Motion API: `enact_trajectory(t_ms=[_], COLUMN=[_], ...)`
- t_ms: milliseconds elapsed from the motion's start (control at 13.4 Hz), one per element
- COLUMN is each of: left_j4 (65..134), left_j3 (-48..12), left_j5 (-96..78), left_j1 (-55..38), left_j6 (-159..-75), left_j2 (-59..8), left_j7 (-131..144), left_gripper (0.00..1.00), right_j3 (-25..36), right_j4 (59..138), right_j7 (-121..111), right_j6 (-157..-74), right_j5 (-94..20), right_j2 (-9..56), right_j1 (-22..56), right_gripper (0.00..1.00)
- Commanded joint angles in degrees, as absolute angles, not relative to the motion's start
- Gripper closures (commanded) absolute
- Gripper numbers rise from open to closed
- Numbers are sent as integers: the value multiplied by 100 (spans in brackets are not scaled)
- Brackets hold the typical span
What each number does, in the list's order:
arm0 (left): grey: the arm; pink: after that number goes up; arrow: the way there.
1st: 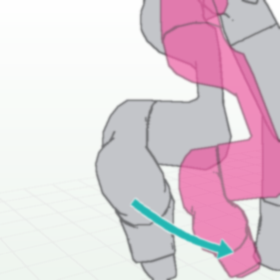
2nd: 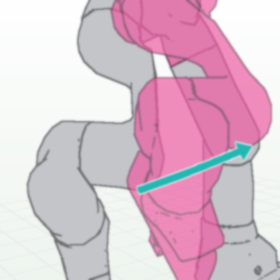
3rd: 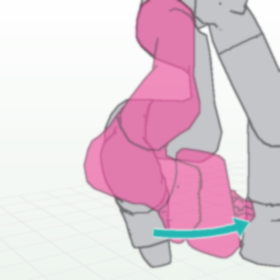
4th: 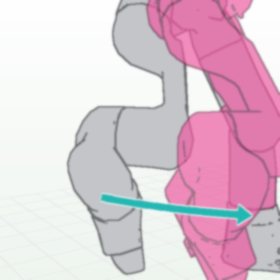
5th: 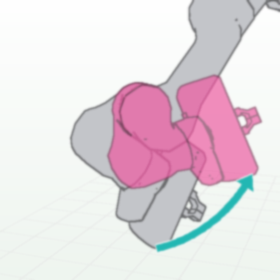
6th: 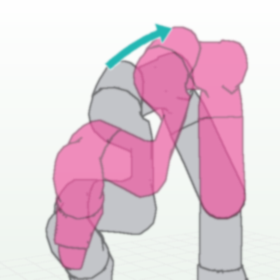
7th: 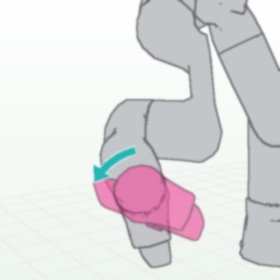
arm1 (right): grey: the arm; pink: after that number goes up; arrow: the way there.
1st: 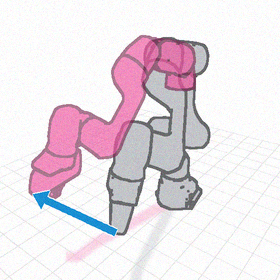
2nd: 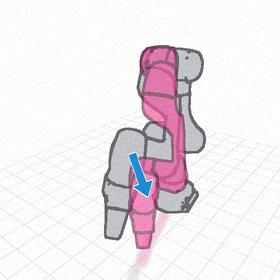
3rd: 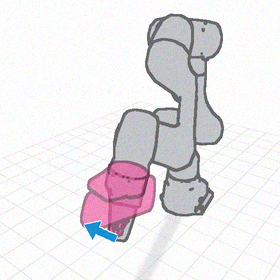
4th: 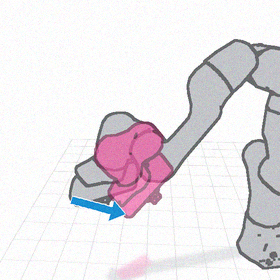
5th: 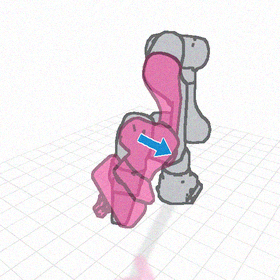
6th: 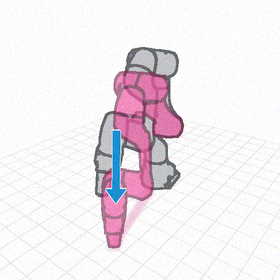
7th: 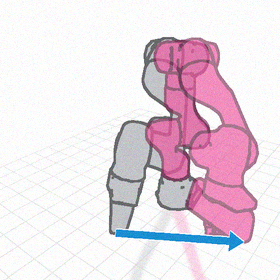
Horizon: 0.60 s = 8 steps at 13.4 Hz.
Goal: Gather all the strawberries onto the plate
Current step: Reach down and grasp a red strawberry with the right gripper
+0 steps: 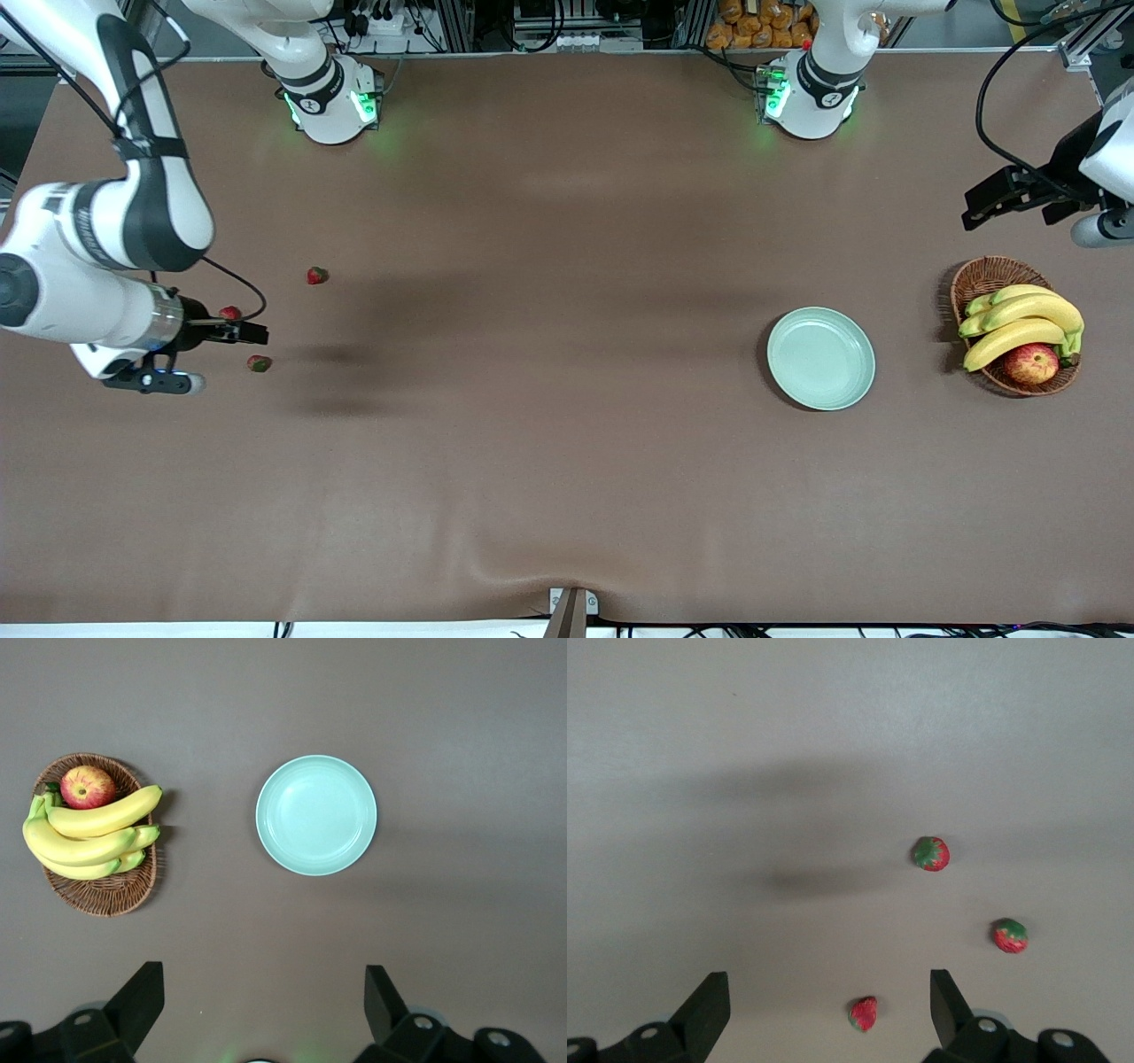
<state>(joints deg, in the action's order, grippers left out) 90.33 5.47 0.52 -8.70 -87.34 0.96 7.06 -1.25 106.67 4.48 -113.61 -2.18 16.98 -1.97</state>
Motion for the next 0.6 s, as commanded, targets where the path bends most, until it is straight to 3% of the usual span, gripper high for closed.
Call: enact_trajectory(t_ms=[0, 524], left_j4=[9026, 9000], left_j3=[527, 501], left_j5=[-9, -53], left_j1=[-896, -976], left_j6=[-8833, -8991], left_j2=[18, -44], left_j7=[1070, 1213], left_gripper=[0, 0], right_j3=[-176, -167], right_j4=[11258, 10935], right_j7=[318, -308], right_j6=[-11908, -12656], right_j5=[-220, -150], right_j2=[1616, 2495], right_j1=[-360, -852], right_gripper=[0, 6])
